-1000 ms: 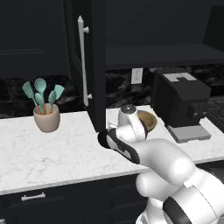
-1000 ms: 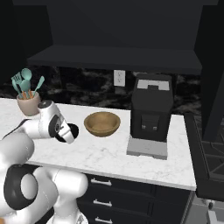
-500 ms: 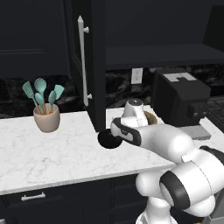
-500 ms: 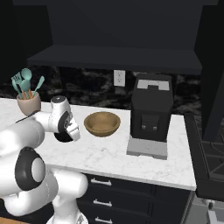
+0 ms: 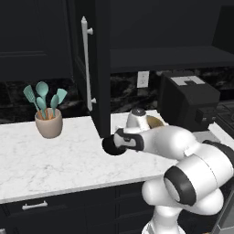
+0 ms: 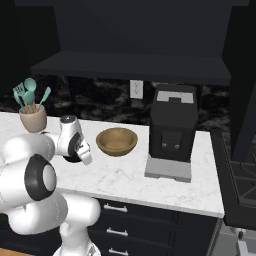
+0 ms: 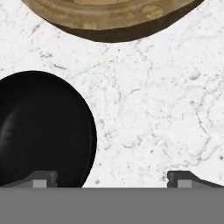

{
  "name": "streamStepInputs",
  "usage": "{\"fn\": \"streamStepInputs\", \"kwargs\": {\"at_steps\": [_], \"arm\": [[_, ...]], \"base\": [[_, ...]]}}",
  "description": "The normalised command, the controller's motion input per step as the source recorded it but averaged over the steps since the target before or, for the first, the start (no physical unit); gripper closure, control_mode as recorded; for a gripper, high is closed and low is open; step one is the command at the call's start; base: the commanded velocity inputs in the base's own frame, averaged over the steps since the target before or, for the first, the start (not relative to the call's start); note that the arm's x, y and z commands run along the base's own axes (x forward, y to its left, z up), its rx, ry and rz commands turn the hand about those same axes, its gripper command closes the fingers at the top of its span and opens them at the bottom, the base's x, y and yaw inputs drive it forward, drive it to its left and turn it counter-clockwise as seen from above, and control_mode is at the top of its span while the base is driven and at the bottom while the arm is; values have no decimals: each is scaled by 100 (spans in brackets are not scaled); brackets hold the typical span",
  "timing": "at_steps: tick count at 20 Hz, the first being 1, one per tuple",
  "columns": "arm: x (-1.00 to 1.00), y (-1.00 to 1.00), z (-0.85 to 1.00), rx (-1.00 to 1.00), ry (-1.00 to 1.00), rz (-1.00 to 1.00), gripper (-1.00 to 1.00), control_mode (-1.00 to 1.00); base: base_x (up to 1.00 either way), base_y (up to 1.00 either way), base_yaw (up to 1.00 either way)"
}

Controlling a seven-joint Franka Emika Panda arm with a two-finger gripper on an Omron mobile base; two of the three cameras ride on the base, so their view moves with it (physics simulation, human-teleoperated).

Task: Pick up the bowls on the counter and stack them on top of one another in the open cabinet. Place the smaller bowl on top of the larger bowl.

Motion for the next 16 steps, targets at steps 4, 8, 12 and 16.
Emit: {"fn": "streamStepInputs", "kwargs": {"at_steps": [4,8,12,16], "arm": [[30,3,-38,0,1,0,-100,-100],[28,2,-26,0,1,0,-100,-100],[25,3,-20,0,2,0,-100,-100],[32,6,-12,0,0,0,-100,-100]], "base": [[0,0,0],[0,0,0],[0,0,0],[0,0,0]]}}
